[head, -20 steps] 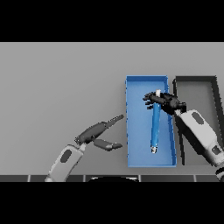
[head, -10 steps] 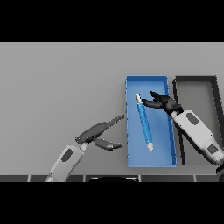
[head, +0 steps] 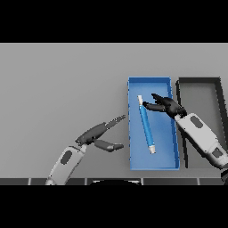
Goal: Pick up the blue pipe and place it into the blue bin.
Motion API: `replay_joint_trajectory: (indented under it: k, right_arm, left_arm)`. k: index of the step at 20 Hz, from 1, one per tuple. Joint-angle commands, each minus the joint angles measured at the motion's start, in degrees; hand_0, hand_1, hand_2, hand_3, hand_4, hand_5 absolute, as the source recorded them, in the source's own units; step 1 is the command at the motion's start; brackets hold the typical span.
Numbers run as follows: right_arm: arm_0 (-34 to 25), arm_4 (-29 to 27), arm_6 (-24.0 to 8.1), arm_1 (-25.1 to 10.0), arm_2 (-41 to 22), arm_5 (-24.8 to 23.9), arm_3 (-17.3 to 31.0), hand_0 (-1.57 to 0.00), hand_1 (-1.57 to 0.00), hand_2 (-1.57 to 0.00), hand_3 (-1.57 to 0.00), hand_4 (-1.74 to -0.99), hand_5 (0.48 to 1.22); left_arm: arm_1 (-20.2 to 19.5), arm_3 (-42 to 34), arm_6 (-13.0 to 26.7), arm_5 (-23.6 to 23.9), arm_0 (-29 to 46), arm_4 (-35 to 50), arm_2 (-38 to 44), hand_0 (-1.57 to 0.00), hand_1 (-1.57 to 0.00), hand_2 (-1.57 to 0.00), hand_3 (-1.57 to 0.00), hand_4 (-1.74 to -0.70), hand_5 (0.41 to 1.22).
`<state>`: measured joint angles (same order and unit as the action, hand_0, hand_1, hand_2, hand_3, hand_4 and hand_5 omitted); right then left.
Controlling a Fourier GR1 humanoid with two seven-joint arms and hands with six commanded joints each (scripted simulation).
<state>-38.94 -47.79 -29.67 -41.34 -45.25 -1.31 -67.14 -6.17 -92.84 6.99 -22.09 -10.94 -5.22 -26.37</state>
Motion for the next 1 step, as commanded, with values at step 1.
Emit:
replay_joint_trajectory:
  k: [1]
  right_arm:
    - [-0.13,0.12,0.25,0.34,0.05,-0.23,0.53,-0.01,-0.01,-0.01,-0.01,-1.129,0.677]
  left_arm:
    - [-0.65,-0.38,-0.24,-0.54,0.47,0.50,0.20,0.00,0.00,0.00,0.00,-0.92,0.468]
